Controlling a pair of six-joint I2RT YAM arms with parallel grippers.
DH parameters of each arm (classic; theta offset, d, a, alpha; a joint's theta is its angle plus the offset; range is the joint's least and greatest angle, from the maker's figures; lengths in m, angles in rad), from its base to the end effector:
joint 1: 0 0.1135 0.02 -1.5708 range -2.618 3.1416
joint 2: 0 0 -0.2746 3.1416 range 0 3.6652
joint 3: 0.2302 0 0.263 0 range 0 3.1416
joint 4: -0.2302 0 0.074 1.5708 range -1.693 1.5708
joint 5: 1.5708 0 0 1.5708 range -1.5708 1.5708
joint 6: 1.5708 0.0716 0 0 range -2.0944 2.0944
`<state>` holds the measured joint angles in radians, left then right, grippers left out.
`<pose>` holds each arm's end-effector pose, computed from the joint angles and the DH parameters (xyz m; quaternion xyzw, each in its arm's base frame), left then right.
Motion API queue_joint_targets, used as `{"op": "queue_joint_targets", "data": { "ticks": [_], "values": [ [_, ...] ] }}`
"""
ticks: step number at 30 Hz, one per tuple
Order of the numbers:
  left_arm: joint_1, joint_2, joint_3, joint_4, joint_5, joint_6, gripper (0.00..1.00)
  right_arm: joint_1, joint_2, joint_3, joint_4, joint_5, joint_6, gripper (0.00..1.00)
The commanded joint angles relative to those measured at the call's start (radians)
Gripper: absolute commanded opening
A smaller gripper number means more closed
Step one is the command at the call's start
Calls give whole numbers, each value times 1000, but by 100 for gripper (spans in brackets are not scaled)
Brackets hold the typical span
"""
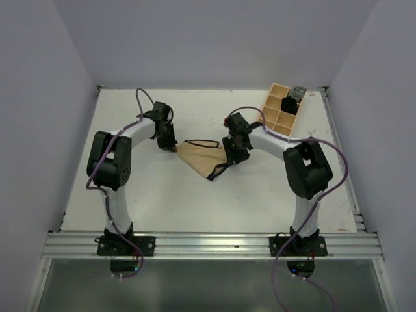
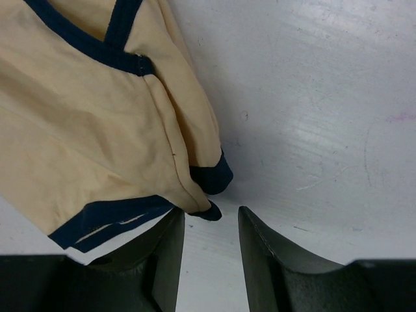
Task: Roll the underwear
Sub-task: Fold the underwear
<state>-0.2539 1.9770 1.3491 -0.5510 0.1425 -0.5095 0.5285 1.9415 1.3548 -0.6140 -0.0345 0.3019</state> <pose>0.4101 -0.1169 0.1300 -0.1109 0.9722 -0.1371 0.1542 0.3602 0.2132 0.1420 -0.1143 0.9761 0.0897 0.1615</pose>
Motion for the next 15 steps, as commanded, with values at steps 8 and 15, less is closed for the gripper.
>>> {"op": "queue_joint_targets", "data": {
  "ticks": [8,15],
  "values": [
    [31,-79,237,-44,-49,62,39,-10,-167,13,23,-11,-18,41],
    [-60,-250,-20,62,45,-40,40,-45,29,234,-38,-70,-17,35]
  ]
}}
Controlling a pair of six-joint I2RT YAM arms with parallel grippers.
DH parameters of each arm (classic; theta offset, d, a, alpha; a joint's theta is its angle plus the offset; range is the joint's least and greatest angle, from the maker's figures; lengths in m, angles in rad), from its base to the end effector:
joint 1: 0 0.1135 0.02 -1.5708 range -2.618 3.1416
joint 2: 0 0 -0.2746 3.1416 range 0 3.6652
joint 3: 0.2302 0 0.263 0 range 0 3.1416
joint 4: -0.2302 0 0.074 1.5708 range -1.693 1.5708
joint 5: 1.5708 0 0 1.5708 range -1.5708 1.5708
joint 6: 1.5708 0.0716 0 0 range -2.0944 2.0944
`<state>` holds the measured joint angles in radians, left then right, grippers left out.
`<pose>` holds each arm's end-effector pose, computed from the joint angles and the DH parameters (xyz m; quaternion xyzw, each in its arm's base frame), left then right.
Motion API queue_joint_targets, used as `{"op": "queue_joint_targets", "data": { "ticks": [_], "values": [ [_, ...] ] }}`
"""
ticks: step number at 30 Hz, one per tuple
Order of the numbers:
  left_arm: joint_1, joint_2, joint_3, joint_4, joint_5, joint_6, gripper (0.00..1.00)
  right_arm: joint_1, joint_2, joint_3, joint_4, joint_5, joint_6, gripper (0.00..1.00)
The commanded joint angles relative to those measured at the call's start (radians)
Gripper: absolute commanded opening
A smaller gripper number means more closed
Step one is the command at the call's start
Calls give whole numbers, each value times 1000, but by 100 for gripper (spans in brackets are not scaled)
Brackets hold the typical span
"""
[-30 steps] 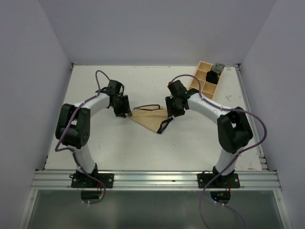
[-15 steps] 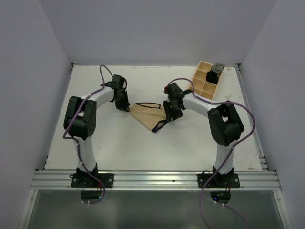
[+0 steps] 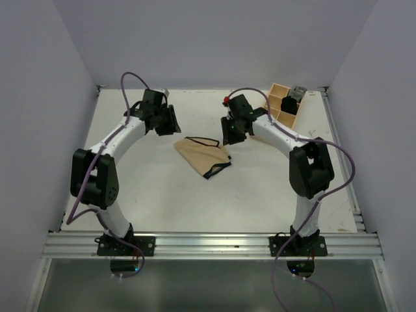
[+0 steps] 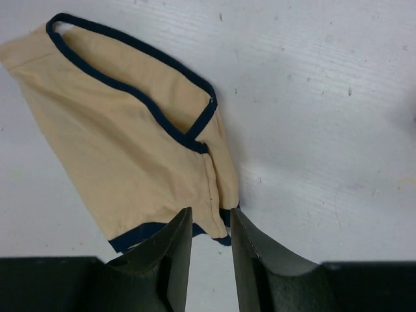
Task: Roll the underwear
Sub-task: Fold the underwear
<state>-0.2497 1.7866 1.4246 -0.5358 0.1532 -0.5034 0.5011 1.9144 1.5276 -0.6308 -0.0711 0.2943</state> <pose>0.4137 -0.1168 0.2340 -0.0940 0.9368 -0.1882 0.2796 0.3911 0.2200 0.2073 -0.1089 0.9552 0.1372 0.2384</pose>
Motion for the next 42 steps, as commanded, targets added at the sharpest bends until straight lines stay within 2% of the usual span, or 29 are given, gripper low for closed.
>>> {"op": "queue_joint_targets", "data": {
  "ticks": [1,4,7,13,18,22,24,27,28,30,34,42],
  "values": [
    [-112,-68,-124,54,31,-59,40,-19,80,69,-20,-36,-11,33],
    [-164,-108,-251,115,64,-127,39,-24,135,100,-23,-52,-12,31],
    [-166,-142,-355,180,91,-170,39,-24,158,92,-27,-71,-11,31],
    [-166,-194,-368,131,66,-132,39,-26,104,-41,43,-96,14,30],
    [-166,-237,-381,122,74,-112,40,-22,26,-188,121,-145,94,14],
    [-168,-279,-421,114,91,-109,40,33,-52,-285,149,-145,167,11],
    [-168,-303,-464,114,82,-113,40,82,-87,-331,141,-128,202,13],
    [-168,-348,-506,114,72,-124,40,102,-162,-385,120,-93,282,23],
    [-166,-354,-522,106,71,-129,40,103,-198,-386,103,-58,293,28],
    [-166,-362,-539,108,74,-130,40,103,-216,-348,22,-18,305,33],
    [-166,-389,-561,108,72,-132,40,103,-238,-297,-50,18,316,35],
    [-168,-405,-592,146,121,-169,40,105,-183,-258,16,-6,411,34]
  ]
}}
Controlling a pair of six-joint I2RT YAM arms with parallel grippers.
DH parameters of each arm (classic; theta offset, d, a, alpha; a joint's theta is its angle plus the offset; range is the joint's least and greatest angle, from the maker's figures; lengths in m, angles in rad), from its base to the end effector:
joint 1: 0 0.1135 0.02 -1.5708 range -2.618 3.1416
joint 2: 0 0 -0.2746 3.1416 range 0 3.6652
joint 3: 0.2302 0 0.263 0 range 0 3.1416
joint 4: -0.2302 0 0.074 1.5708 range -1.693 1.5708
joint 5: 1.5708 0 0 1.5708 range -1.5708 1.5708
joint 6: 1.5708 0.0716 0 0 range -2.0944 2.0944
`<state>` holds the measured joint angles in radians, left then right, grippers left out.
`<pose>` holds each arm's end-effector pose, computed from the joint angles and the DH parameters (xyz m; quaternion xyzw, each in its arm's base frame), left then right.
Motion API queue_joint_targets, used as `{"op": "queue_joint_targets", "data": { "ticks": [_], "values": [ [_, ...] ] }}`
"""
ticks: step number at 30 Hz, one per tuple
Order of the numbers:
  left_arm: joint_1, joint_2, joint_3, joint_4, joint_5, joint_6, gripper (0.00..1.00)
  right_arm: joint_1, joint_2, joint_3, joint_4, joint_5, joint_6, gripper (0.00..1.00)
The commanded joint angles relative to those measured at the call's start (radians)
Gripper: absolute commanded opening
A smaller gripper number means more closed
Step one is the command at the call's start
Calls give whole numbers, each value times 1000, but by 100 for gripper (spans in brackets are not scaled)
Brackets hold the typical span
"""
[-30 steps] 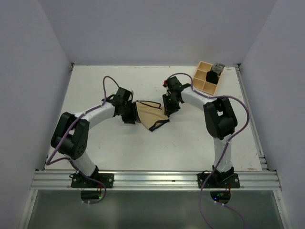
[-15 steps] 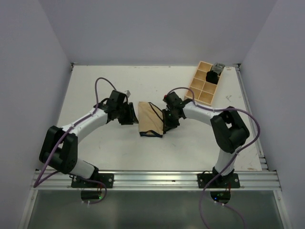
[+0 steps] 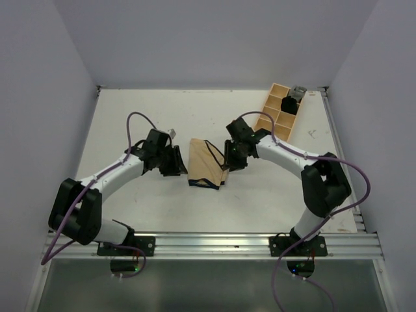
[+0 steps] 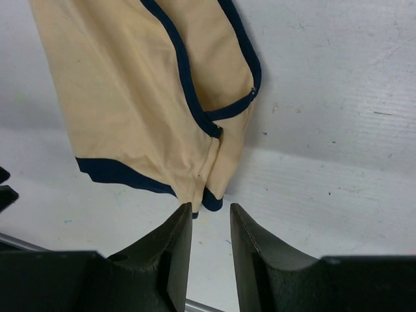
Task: Roll the underwear
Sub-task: Fold the underwear
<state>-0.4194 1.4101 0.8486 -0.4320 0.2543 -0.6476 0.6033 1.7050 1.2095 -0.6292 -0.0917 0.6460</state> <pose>0.2694 -0.1398 0.1789 -0.0724 0.9488 -0.2483 0.1813 0.3036 0.2172 0.1856 0.0107 0.9742 0.1655 0.1531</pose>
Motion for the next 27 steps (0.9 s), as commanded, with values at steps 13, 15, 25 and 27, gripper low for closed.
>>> {"op": "queue_joint_targets", "data": {
  "ticks": [13,15,25,27],
  "values": [
    [2,-25,-16,32,14,-41,41,27,180,173,-41,75,112,33],
    [2,-31,-11,29,11,-43,41,27,186,176,-43,76,110,33],
    [2,-31,-22,39,11,-53,42,39,226,200,-95,116,127,33],
    [4,-31,-20,39,14,-50,42,41,232,197,-78,107,129,33]
  ]
}}
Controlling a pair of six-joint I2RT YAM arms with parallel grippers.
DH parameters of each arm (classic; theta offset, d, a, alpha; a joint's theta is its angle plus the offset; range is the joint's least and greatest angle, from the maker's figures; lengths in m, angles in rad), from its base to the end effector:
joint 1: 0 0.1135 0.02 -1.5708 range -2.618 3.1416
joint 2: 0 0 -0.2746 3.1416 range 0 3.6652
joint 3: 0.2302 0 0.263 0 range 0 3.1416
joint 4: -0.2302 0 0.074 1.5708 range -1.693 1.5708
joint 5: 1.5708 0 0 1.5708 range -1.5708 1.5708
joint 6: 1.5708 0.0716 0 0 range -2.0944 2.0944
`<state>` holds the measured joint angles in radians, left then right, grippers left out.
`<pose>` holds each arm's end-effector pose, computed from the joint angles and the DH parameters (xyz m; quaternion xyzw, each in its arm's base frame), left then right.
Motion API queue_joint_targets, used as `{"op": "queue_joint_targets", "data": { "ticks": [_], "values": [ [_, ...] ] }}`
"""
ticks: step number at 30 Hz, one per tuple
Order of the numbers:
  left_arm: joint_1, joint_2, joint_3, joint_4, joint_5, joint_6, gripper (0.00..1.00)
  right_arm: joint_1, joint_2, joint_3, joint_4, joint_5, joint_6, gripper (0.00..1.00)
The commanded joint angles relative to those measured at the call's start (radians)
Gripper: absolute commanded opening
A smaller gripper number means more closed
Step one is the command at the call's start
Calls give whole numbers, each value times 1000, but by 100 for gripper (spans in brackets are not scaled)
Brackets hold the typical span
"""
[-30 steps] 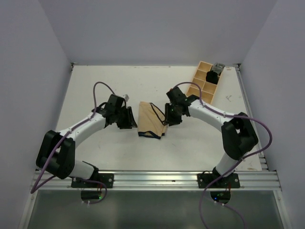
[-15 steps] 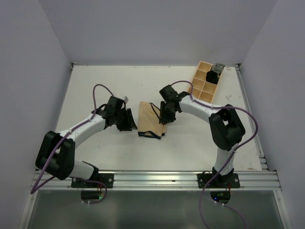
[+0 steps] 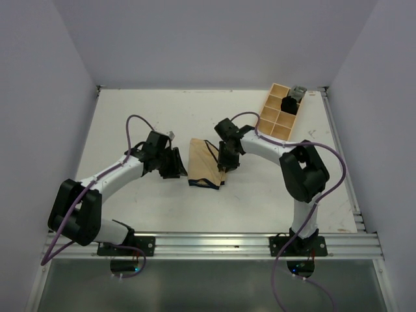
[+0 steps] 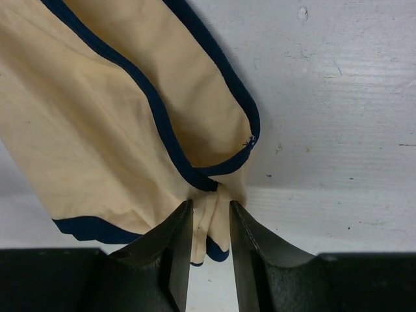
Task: Roll the underwear
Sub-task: Fold the underwear
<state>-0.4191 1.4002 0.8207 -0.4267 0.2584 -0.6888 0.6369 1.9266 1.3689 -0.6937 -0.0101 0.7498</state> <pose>0.2640 -0.1376 0.1731 -0.0925 0.9486 -0.2506 0.1698 0.3295 0.2446 0.1481 0.0549 0.9857 0.1055 0.1191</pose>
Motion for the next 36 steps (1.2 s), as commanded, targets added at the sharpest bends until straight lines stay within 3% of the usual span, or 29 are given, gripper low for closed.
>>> {"op": "queue_joint_targets", "data": {
  "ticks": [1,9,14,18,22,25,26,36],
  "values": [
    [2,-21,9,29,10,-9,42,10,11,35,-4,24,25,33],
    [2,-23,20,5,-4,12,41,15,31,42,28,13,23,29],
    [2,-27,20,2,-10,17,41,23,20,59,16,28,11,8],
    [2,-27,18,6,-11,17,41,24,6,65,7,33,-1,0],
    [2,-29,12,16,-7,12,41,24,-1,76,-41,59,3,0],
    [2,-38,5,20,-4,11,41,24,-21,50,-27,68,16,21],
    [2,-40,3,20,-5,11,41,26,-26,39,-23,71,17,22],
    [2,-46,6,-7,-10,17,42,24,23,41,-7,65,-3,27]
  ]
}}
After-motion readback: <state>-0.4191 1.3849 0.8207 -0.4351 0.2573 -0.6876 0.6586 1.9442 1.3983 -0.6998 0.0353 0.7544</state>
